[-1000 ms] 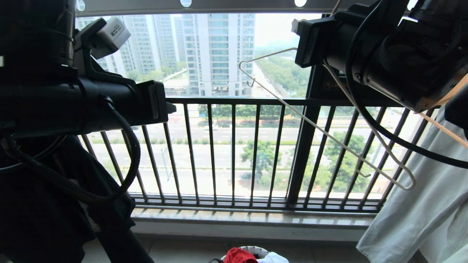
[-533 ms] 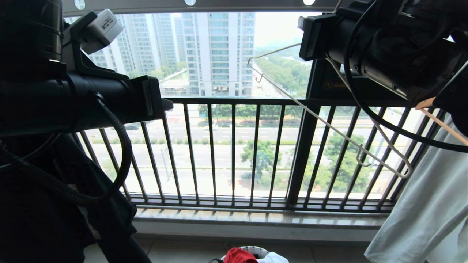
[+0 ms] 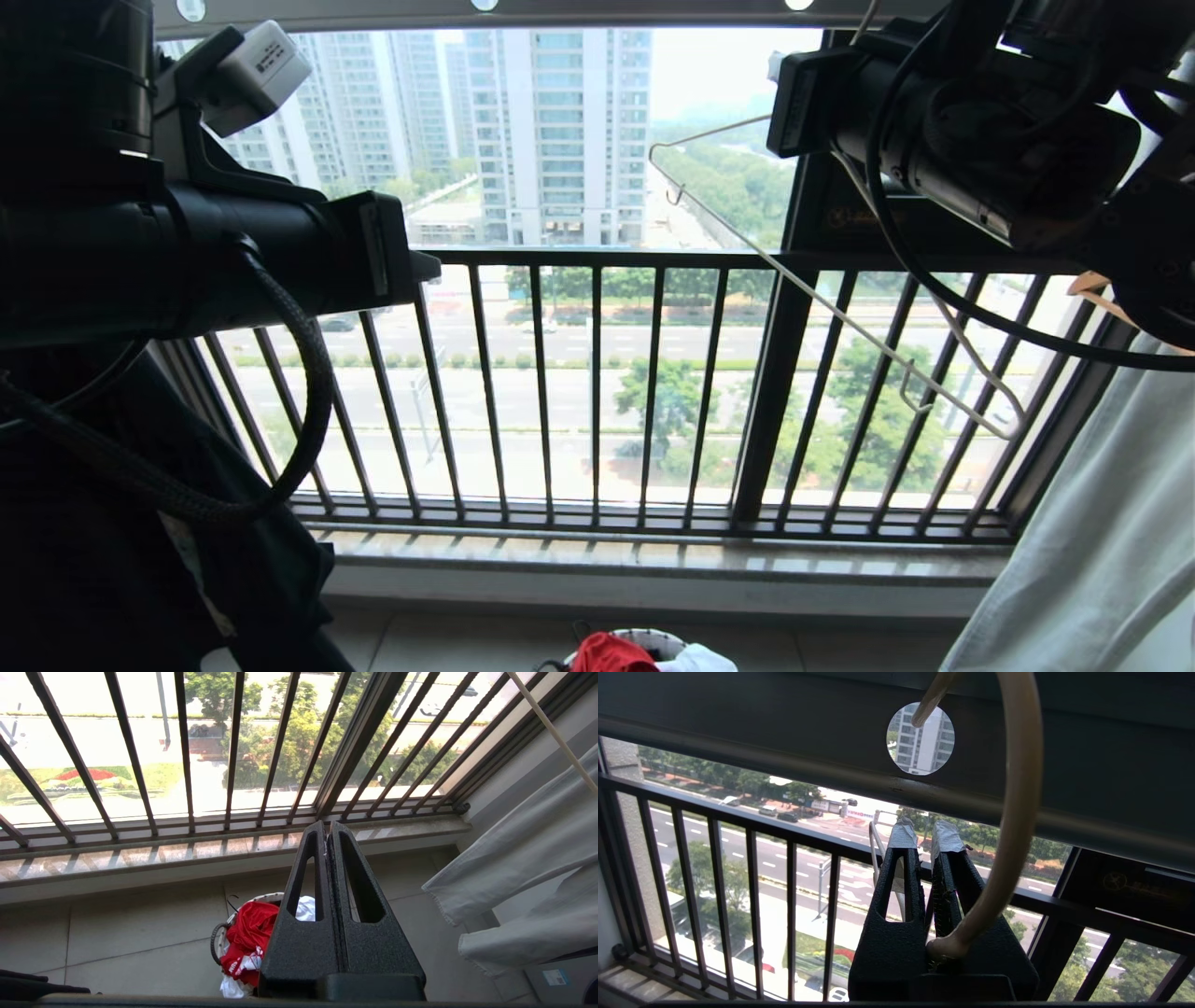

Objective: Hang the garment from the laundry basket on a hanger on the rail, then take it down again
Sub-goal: Hang the clothes rack on the clothesline

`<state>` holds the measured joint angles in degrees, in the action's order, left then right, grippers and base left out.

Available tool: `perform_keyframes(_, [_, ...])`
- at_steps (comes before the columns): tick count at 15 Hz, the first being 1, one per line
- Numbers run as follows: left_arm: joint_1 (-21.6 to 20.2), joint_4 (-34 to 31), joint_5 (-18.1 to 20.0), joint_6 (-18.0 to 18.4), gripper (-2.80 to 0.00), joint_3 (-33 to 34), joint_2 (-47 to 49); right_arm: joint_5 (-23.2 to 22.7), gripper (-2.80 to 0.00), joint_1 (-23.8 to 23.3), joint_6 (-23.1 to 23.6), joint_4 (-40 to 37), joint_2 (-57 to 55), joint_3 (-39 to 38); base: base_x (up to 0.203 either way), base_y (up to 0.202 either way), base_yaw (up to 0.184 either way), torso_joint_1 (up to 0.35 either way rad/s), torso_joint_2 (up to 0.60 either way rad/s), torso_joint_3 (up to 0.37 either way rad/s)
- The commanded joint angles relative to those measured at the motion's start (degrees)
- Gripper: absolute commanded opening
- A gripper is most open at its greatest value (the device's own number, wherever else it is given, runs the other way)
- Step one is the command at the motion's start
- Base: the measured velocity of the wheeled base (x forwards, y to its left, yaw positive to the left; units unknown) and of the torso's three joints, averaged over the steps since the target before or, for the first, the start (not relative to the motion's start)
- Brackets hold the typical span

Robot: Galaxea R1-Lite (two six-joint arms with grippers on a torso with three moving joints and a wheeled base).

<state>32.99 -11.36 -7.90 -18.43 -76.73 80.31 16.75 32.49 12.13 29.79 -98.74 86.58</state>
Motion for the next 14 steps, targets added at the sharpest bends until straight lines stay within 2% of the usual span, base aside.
perform_keyframes(1, [0.0,-0.1,0.0,-0.1,-2.80,0.0,0.0,0.1,-2.80,-0.1,0.1,0.2,-1.5,0.8,0.000,0.000,0.000,0.000,0.00,0.000])
perform_keyframes(7, [0.0,-0.1,-0.1,-0.1,-2.80,0.0,-0.8,0.3,-2.80,-0.2,0.2,-0.1,-4.2,1.5,0.000,0.000,0.000,0.000,0.00,0.000])
perform_keyframes(14, [-0.5,-0.1,-0.1,0.0,-2.80,0.0,-0.9,0.3,-2.80,-0.1,0.3,-6.7,-5.5,5.4,0.000,0.000,0.000,0.000,0.00,0.000])
